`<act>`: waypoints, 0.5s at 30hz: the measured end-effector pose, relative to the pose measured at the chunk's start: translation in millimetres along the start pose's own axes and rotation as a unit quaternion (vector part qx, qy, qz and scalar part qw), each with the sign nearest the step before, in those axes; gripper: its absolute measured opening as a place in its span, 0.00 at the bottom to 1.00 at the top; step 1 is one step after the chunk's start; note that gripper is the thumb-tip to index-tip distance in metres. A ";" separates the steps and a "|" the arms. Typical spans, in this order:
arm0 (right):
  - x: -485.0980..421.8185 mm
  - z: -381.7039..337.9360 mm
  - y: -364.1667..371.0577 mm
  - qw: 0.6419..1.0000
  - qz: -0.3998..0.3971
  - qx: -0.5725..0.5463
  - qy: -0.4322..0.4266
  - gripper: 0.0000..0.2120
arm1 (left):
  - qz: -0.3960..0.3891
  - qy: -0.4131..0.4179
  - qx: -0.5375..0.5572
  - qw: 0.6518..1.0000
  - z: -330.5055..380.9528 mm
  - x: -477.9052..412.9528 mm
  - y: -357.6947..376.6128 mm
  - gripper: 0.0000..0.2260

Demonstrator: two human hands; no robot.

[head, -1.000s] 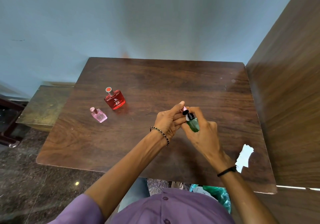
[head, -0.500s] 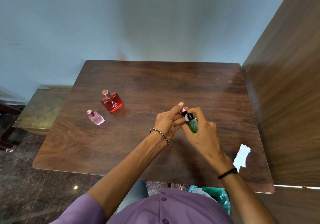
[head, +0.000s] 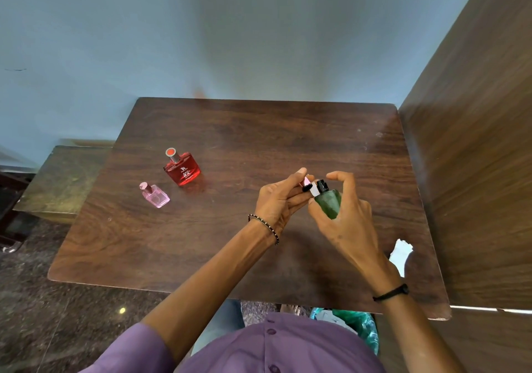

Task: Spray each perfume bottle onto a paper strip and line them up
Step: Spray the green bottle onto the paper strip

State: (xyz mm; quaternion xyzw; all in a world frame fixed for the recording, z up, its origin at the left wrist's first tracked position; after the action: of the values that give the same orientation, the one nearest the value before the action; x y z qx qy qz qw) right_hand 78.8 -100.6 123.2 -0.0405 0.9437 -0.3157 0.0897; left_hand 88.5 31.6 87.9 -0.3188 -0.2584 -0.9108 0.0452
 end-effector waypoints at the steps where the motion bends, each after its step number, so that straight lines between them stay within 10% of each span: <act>1: 0.3 -0.1 2.5 1.000 -0.009 0.010 0.000 0.23 | -0.005 0.001 0.000 1.000 0.4 0.4 1.0 0.17; 15: 5.6 2.9 3.7 0.998 -0.015 0.062 0.030 0.26 | -0.059 -0.016 0.047 0.997 6.3 5.6 2.2 0.19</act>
State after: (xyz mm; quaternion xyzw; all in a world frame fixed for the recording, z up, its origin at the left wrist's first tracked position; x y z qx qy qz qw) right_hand 73.8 -100.2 117.9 -0.0390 0.9240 -0.3758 0.0588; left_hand 88.1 33.4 96.5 -0.3151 -0.3201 -0.8934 0.0026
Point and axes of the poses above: each hand's wrist, its own x-axis away from the middle knuckle, its own y-axis out of the palm, z = x × y, the point moved 8 cm from there along -x, towards the middle knuckle, and after that the axes turned 5 degrees about -y, right-handed, at the moved point
